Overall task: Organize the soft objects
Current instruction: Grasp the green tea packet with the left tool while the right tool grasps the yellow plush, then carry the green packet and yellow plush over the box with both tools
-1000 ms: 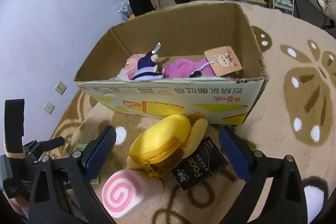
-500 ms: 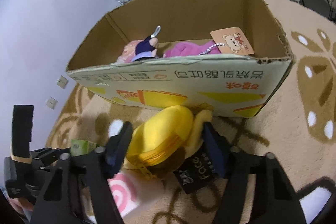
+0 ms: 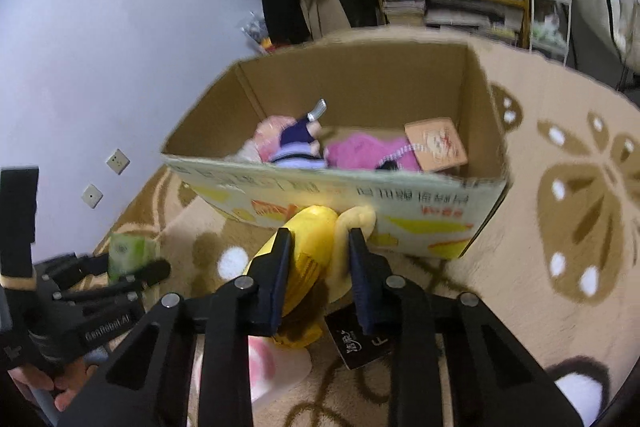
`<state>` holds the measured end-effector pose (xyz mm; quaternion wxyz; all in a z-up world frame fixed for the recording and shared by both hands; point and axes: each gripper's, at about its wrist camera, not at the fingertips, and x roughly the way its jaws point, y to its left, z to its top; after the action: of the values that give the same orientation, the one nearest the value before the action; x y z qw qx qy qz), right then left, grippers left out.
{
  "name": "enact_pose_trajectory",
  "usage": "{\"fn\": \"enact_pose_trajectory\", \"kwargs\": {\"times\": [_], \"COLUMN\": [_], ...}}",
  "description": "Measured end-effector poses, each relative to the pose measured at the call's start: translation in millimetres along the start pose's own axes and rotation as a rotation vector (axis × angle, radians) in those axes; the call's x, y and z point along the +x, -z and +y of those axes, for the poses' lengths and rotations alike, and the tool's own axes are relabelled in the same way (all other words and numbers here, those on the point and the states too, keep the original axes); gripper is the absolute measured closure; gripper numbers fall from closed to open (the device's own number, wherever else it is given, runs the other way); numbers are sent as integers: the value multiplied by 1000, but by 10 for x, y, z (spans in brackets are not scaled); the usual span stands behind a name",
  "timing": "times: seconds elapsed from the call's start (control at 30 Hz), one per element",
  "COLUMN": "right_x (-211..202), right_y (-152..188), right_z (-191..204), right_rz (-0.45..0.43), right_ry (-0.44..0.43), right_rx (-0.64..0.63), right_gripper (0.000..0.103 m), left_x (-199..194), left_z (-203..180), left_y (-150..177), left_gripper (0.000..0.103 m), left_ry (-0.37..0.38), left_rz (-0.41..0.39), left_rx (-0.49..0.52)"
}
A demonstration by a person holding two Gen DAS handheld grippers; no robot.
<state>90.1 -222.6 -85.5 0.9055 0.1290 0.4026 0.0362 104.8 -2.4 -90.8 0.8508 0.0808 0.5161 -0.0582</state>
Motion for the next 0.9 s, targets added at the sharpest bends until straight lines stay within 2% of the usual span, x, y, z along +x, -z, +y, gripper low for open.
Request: {"fn": "enact_pose_trajectory", "kwargs": {"times": [0.43, 0.63, 0.7, 0.9], "right_x": [-695, -811, -826, -803], "right_y": [-210, -382, -421, -527], "right_z": [24, -37, -59, -104], "right_rz": [-181, -262, -288, -308], "right_ry": [30, 34, 38, 66], "right_rx": [-7, -5, -1, 2], "right_gripper": [74, 74, 74, 74], "left_x": [-689, -871, -902, -974], "left_z": [24, -79, -140, -280], "left_y": [-168, -301, -371, -592], "left_gripper": [51, 51, 51, 51], "left_ry": [-15, -19, -44, -34], "left_rz": [-319, -403, -440, -481], "left_rx": [12, 49, 72, 100]}}
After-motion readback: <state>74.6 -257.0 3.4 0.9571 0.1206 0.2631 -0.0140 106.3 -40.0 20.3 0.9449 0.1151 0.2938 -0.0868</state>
